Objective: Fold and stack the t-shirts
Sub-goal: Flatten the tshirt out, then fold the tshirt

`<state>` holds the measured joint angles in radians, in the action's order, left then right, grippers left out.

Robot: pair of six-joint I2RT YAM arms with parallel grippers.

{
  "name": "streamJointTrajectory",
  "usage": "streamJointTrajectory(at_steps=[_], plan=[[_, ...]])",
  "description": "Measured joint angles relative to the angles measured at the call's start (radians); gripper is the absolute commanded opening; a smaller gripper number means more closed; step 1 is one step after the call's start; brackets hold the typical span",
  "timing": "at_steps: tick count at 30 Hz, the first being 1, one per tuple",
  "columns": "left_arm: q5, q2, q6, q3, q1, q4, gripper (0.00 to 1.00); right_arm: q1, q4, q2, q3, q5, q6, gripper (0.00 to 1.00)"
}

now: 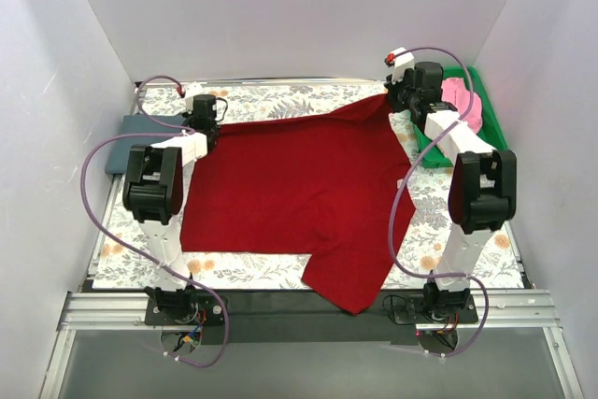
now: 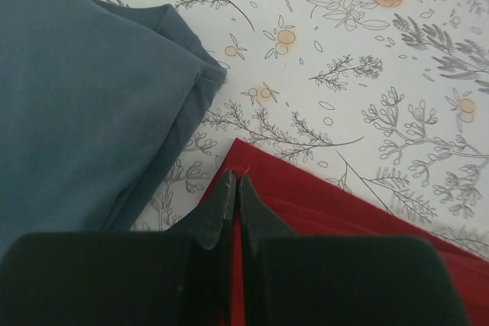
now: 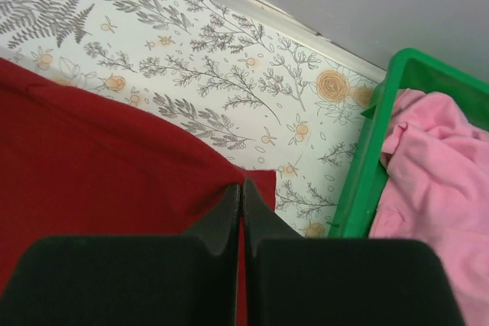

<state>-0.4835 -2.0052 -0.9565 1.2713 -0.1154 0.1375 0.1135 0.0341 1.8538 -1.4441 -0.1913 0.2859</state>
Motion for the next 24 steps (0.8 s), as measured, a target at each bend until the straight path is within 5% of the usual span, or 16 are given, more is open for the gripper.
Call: streamJointTrajectory(at_steps=[14,24], plan=[[-0.005,-0.1,0.052,0.162,0.022,0.069,0.0,0.0,0.009,0.14,-0.114,0.01,-0.078,0.01],[0.037,0.005,-0.032,0.151,0.025,-0.169,0.0,0.0,-0.218,-0.115,-0.068,0.128,-0.195,0.01]])
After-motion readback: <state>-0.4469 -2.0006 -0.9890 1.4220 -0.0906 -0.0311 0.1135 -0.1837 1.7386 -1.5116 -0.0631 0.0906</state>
